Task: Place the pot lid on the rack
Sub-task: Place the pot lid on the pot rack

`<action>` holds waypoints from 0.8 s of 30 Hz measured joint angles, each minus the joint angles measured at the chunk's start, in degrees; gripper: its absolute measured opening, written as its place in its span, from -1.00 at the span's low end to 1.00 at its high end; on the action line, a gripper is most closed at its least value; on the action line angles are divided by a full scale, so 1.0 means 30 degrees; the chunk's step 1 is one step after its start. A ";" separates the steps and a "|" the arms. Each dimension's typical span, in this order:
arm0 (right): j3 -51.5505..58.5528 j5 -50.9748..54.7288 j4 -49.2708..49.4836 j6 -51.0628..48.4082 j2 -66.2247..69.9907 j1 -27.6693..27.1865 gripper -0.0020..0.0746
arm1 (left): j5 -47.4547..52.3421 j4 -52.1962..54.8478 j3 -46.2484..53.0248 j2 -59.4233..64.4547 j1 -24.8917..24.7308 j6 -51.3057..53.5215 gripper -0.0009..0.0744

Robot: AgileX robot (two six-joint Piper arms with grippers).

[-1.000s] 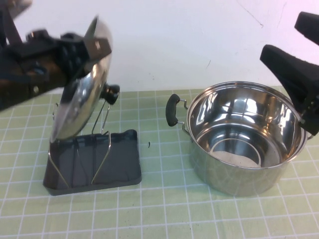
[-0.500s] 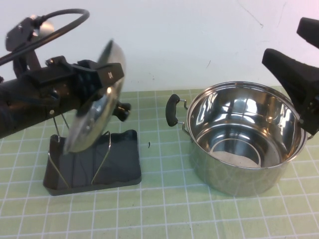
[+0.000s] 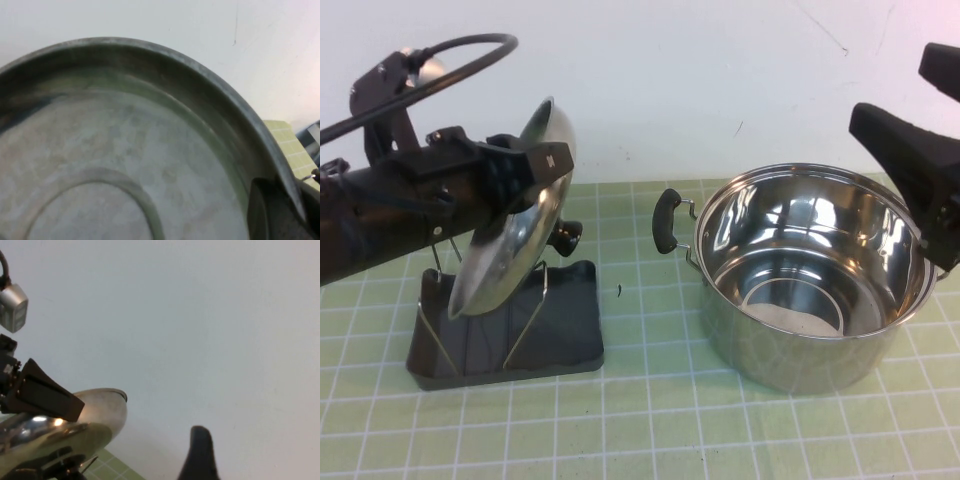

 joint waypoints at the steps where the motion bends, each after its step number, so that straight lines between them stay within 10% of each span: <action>1: 0.0000 0.0094 0.0000 0.0000 0.0000 0.0000 0.40 | 0.0098 0.0000 0.0000 0.0146 0.0000 0.0000 -0.96; 6: 0.0000 0.1084 0.0000 0.0000 0.0000 0.0000 0.40 | 0.1331 0.0000 0.0000 0.0911 0.0000 0.0123 -0.76; 14: 0.0000 0.2124 0.0000 0.0000 -0.0350 0.0000 0.36 | 0.1903 0.0210 0.0000 0.0771 0.0768 0.0282 0.07; 18: 0.0000 0.2370 -0.0041 0.0000 -0.1556 0.0000 0.11 | 0.2872 0.1134 0.0000 -0.0235 0.2189 0.0328 -0.03; 24: 0.0000 0.4757 -0.0068 0.0198 -0.4608 0.0000 -0.45 | 0.5054 0.4050 0.0000 -0.3213 0.4417 0.0119 -0.80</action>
